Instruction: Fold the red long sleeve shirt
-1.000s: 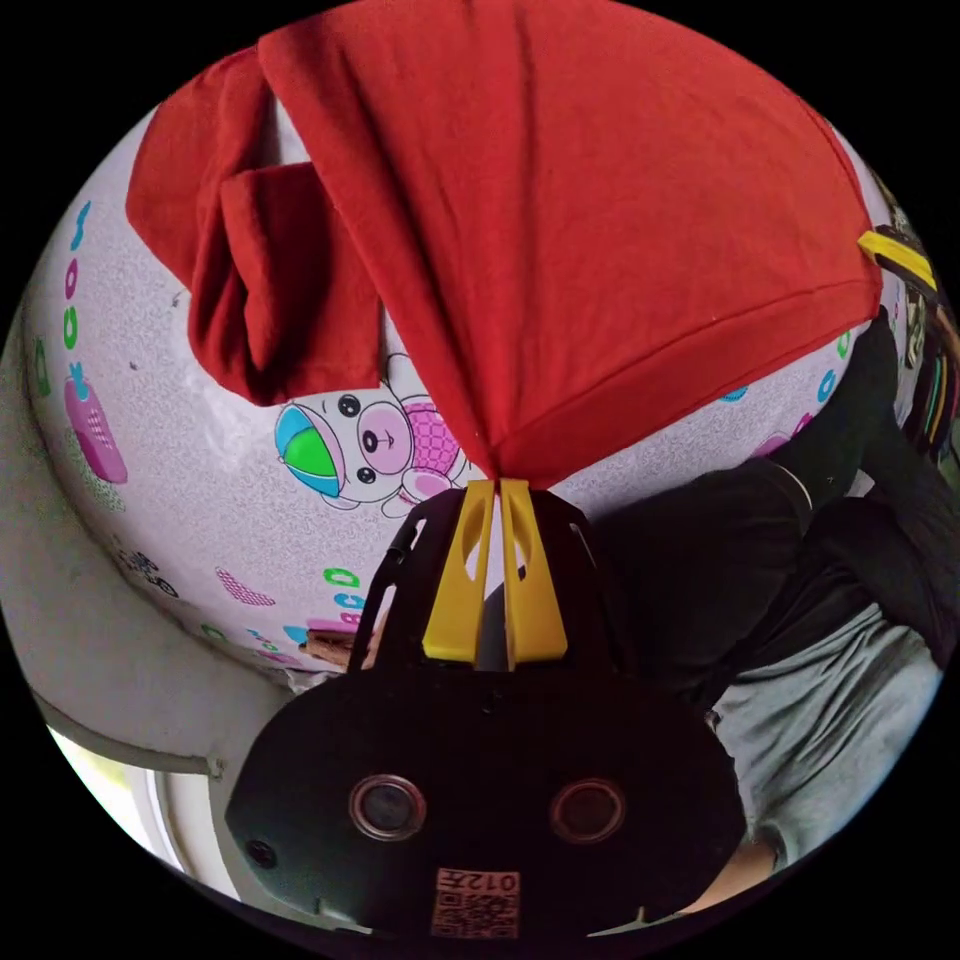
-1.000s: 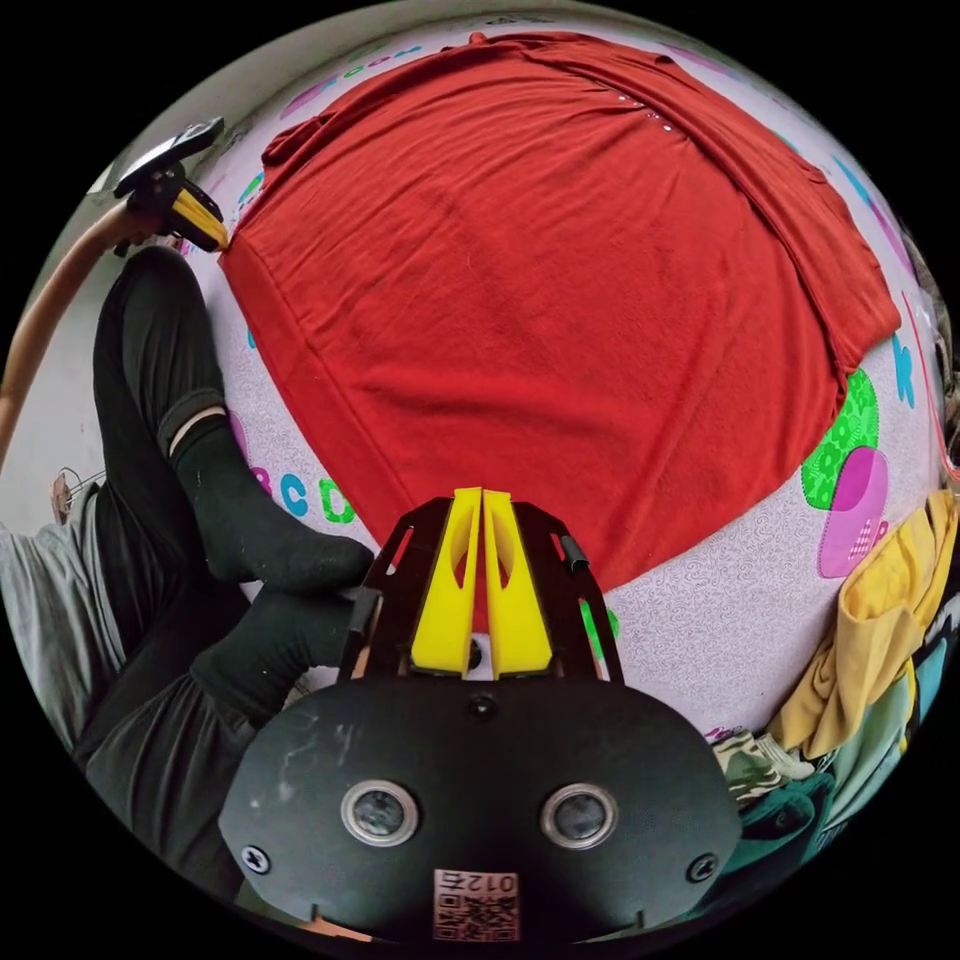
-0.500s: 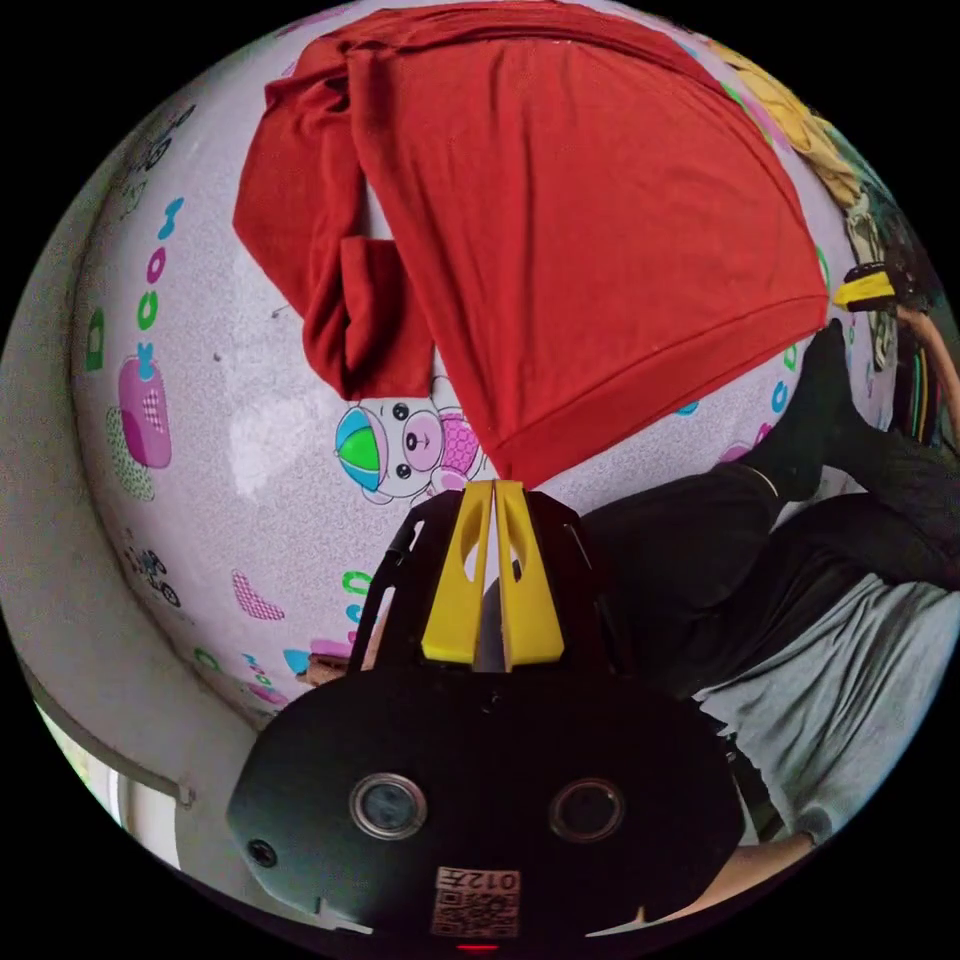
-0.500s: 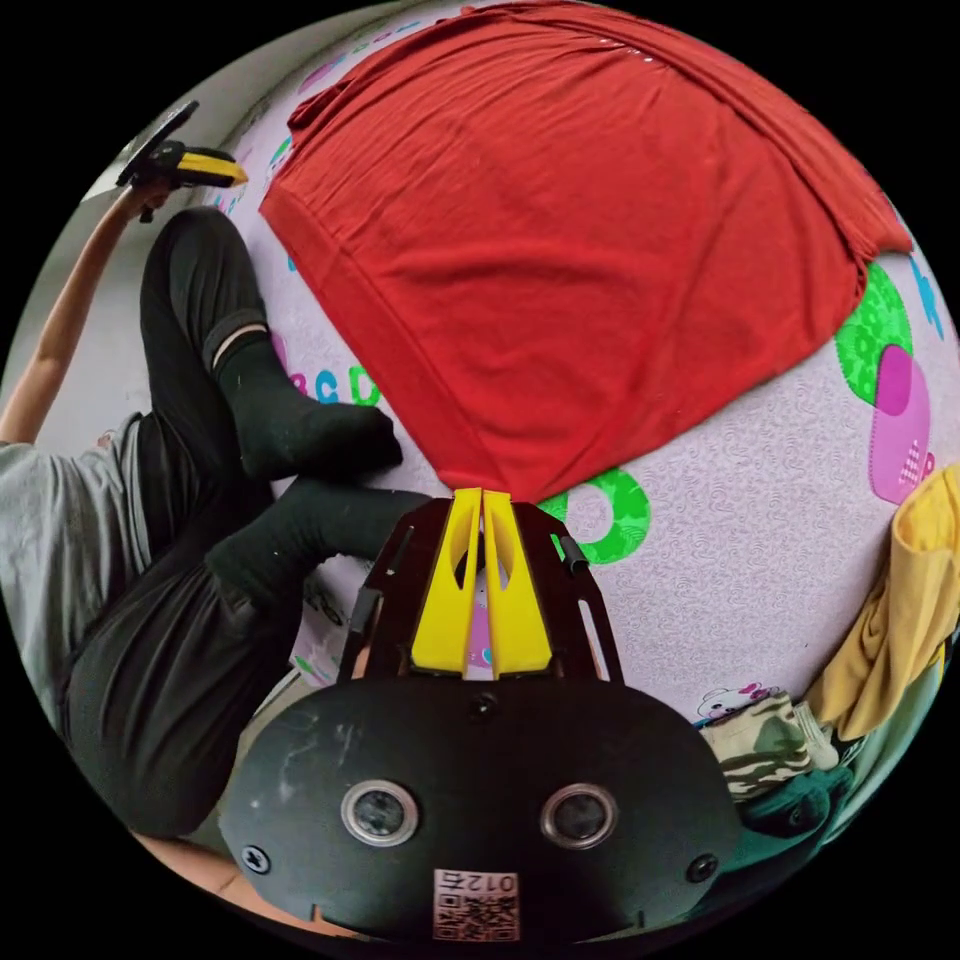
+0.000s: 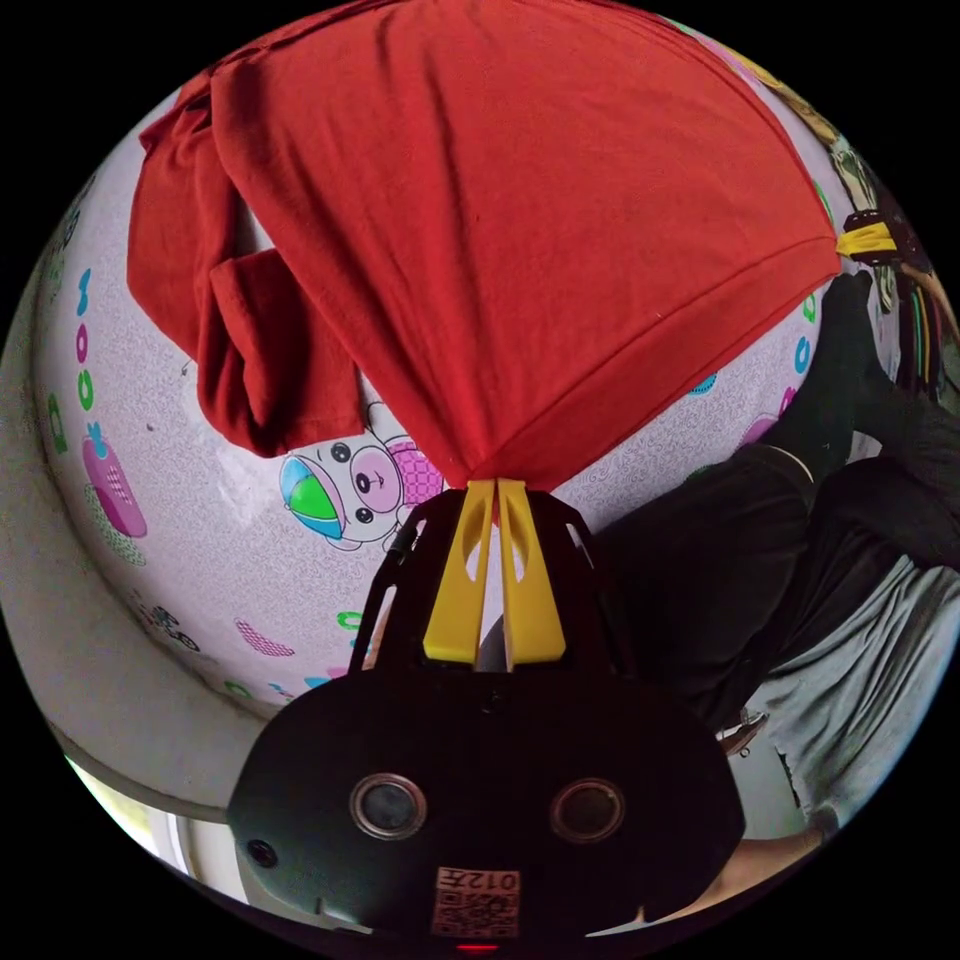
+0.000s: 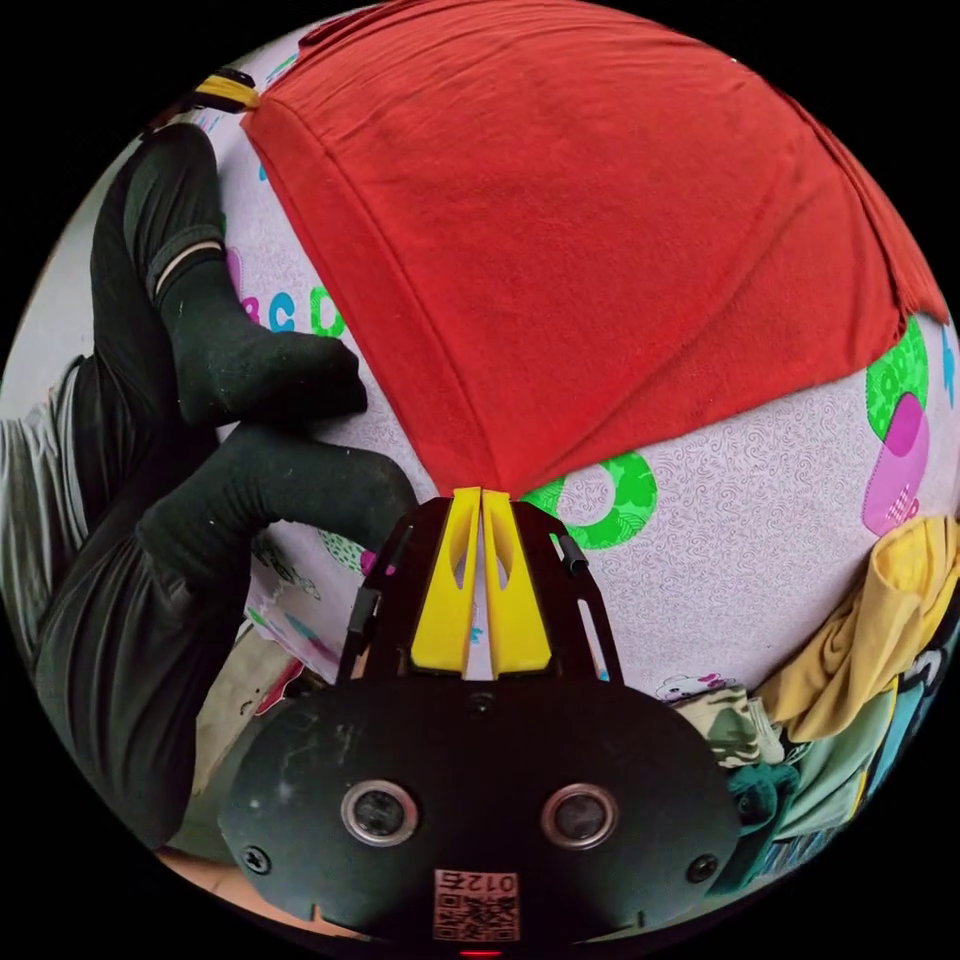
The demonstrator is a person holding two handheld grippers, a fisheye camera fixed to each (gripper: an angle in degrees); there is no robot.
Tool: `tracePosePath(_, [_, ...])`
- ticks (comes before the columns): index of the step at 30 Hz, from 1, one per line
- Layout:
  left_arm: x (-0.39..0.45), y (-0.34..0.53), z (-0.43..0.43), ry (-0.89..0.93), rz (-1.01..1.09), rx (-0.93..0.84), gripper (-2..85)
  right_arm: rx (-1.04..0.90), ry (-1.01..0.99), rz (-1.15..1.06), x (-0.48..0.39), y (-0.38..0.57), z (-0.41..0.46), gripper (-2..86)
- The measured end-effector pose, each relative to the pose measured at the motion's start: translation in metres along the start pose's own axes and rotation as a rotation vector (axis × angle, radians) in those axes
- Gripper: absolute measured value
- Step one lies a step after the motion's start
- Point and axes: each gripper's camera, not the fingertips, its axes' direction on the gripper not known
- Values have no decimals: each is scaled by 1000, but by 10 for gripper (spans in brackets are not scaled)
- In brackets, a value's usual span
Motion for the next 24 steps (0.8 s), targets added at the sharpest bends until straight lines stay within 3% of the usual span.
tracePosePath(5, [-2, 21, -2, 57, -3, 24, 1, -82, 33, -36, -7, 2, 3, -7])
tracePosePath(9, [-36, 74, -21, 93, -192, 203, 5, -98, 83, -47, -6, 18, -5, -3])
tracePosePath(16, [-57, 108, -31, -36, -446, 446, 26, 239, 75, -13, -7, 22, -62, 2])
tracePosePath(24, [-64, 97, -8, 83, -522, 423, 17, 501, 131, -133, -58, -53, -111, 0])
